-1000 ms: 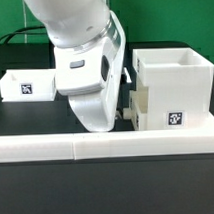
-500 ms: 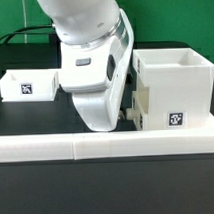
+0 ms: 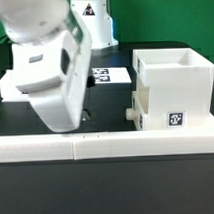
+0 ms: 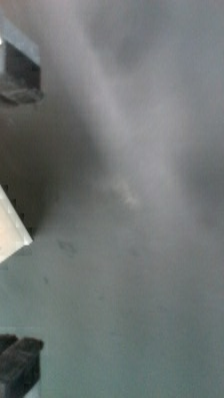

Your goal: Assemble drawer

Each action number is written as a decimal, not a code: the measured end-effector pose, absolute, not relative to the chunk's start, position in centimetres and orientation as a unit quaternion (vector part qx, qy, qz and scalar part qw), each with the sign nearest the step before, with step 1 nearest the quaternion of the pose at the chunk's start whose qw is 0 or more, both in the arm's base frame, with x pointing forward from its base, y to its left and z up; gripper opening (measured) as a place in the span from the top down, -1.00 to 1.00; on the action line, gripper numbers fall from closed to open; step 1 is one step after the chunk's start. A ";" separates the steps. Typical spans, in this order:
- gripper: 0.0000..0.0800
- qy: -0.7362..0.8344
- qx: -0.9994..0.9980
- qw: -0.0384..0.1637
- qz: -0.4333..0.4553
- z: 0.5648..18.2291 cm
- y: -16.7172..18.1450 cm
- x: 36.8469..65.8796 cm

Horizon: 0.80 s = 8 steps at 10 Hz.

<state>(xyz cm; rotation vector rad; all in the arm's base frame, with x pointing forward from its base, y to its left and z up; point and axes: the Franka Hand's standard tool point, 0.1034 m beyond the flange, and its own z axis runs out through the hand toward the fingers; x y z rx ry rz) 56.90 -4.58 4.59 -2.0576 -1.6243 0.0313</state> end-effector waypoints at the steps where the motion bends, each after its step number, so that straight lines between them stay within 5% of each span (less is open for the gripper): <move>1: -0.62 -0.597 -0.765 0.244 0.003 5.1 -5.4 57.1; 4: -0.62 -0.586 -0.788 0.190 -0.018 6.6 -7.3 54.7; 8: -0.62 -0.566 -0.807 0.171 -0.019 7.1 -7.4 51.5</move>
Offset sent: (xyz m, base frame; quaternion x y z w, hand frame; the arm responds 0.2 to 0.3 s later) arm -0.0450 -0.0027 0.0214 -0.1044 0.0344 0.0174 0.9938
